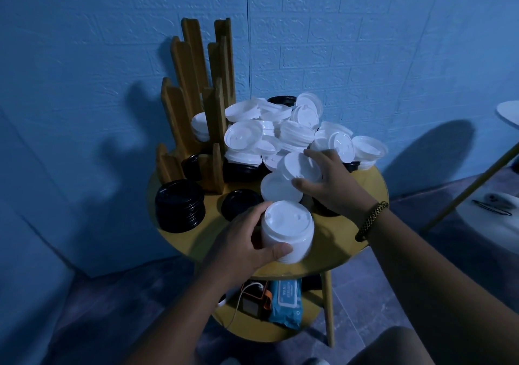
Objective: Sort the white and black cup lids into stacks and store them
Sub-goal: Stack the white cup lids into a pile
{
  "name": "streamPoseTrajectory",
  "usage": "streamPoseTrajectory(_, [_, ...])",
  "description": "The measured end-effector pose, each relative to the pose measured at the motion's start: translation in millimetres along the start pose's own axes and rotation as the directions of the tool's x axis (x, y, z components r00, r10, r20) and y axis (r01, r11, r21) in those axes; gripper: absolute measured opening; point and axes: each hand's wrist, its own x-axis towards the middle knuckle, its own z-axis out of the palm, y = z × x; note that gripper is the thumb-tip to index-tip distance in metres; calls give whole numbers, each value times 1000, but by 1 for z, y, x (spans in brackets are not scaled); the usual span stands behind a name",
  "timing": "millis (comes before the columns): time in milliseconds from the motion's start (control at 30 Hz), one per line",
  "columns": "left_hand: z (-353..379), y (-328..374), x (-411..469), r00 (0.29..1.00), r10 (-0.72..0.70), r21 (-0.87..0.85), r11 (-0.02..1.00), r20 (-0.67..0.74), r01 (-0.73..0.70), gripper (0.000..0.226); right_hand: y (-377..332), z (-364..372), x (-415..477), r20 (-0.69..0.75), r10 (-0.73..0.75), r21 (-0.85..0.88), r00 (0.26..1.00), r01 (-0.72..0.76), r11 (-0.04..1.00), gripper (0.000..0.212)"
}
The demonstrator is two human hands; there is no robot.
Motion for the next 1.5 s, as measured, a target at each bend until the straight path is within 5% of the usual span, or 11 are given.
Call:
streamPoseTrajectory(133, [0, 0, 0, 1000, -12, 4, 1000, -9, 12, 86, -21, -7, -33, -85, -63, 60, 994, 69, 996, 78])
streamPoseTrajectory(233, [-1, 5, -2, 1000, -22, -2, 1000, -1, 22, 80, -31, 7, -64, -22, -113, -78, 993, 111, 991, 87])
streamPoseTrajectory(467, [-1, 7, -3, 999, -31, 65, 997, -21, 32, 95, -27, 28, -87, 54, -91, -114, 994, 97, 989, 98])
streamPoseTrajectory(567, [-1, 8, -3, 1000, -21, 63, 998, -16, 22, 96, -25, 21, -89, 99, -52, -33, 994, 56, 998, 88])
streamPoseTrajectory(933, [-1, 5, -3, 999, -24, 40, 999, -34, 25, 97, -45, 39, -88, 15, 53, -123, 998, -51, 991, 107])
streamPoseTrajectory(1067, [-2, 7, -4, 999, -2, 39, 999, -41, 3, 96, -47, 36, -93, 18, 26, 67, 999, -28, 997, 89])
streamPoseTrajectory(1167, [-1, 7, -3, 999, -7, 39, 999, -35, 9, 96, -43, 37, -93, -38, -10, 25, 999, 11, 1000, 76])
streamPoseTrajectory(1500, [-2, 3, -3, 1000, 17, 73, 997, 6, -18, 97, -30, 41, -90, -24, -63, 40, 998, 64, 997, 77])
